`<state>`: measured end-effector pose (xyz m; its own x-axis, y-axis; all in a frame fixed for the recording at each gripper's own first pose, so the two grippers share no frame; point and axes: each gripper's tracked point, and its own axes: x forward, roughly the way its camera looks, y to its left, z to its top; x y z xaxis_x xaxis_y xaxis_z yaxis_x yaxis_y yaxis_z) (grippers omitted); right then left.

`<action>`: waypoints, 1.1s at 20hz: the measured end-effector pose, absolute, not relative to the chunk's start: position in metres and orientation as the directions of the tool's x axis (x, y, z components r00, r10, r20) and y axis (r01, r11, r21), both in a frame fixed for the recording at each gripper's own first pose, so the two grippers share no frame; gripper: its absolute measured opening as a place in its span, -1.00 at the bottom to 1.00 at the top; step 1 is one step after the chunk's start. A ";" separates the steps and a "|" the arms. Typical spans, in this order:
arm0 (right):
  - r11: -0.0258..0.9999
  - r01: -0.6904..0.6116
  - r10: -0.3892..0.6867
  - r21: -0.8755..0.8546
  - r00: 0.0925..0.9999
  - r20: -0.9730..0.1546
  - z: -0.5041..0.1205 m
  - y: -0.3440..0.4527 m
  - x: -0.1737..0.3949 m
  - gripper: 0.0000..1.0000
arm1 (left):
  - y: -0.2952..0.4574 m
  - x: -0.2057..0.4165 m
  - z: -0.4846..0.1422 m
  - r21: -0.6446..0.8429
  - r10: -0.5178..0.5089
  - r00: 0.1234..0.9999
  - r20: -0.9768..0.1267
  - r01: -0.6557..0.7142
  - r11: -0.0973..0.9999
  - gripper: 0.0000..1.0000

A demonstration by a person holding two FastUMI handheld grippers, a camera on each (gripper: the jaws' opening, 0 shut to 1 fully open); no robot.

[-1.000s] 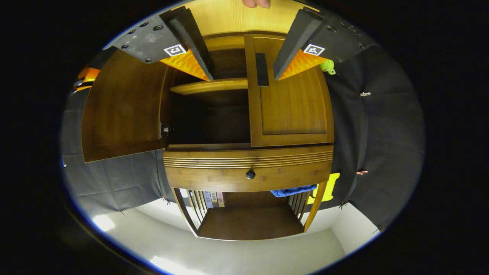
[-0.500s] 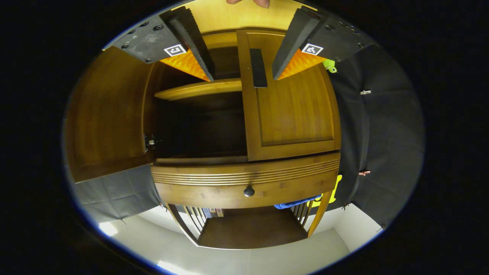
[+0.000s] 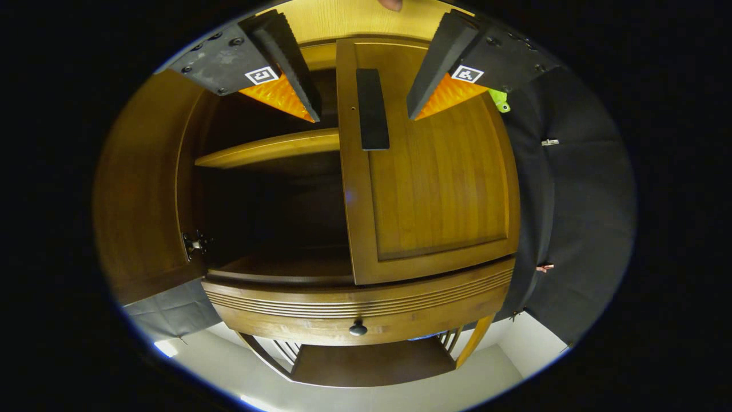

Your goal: Open the right door of the double-door shoe cabinet with the right hand, and open the left door with the left hand.

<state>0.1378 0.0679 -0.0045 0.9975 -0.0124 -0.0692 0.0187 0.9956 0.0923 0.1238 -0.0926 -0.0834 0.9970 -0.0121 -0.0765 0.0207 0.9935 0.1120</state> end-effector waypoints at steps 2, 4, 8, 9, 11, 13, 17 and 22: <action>0.997 0.007 -0.001 0.080 0.997 -0.074 -0.006 0.077 0.148 0.95 | -0.090 0.133 -0.090 0.134 -0.009 0.997 -0.076 0.019 0.991 0.90; 0.997 0.002 0.005 0.083 0.996 -0.088 -0.009 0.084 0.155 0.96 | -0.084 0.141 -0.099 0.144 0.017 0.996 -0.085 -0.005 0.990 0.92; 0.995 0.004 0.006 0.102 0.995 -0.098 -0.009 0.088 0.168 0.96 | -0.076 0.168 -0.114 0.096 0.042 0.992 -0.119 -0.031 0.995 0.86; 0.995 0.015 -0.005 0.098 0.996 -0.093 -0.007 0.087 0.171 0.96 | -0.074 0.174 -0.117 0.088 0.051 0.991 -0.124 -0.040 0.995 0.73; 0.997 0.033 -0.026 0.072 0.996 -0.088 -0.011 0.082 0.175 0.95 | -0.076 0.184 -0.121 0.063 0.037 0.990 -0.138 -0.029 0.998 0.43; 0.998 0.038 -0.033 0.049 0.994 -0.107 -0.018 0.078 0.178 0.96 | -0.074 0.183 -0.119 0.084 0.065 0.991 -0.116 -0.055 0.995 0.13; 0.997 0.048 -0.040 0.059 0.992 -0.121 -0.021 0.068 0.179 0.96 | -0.072 0.179 -0.121 0.028 0.062 0.986 -0.156 -0.059 0.998 -0.31; 0.996 0.024 -0.014 0.080 0.992 -0.127 -0.023 0.066 0.174 0.86 | -0.068 0.164 -0.118 0.077 0.052 0.980 -0.193 -0.038 0.996 -0.39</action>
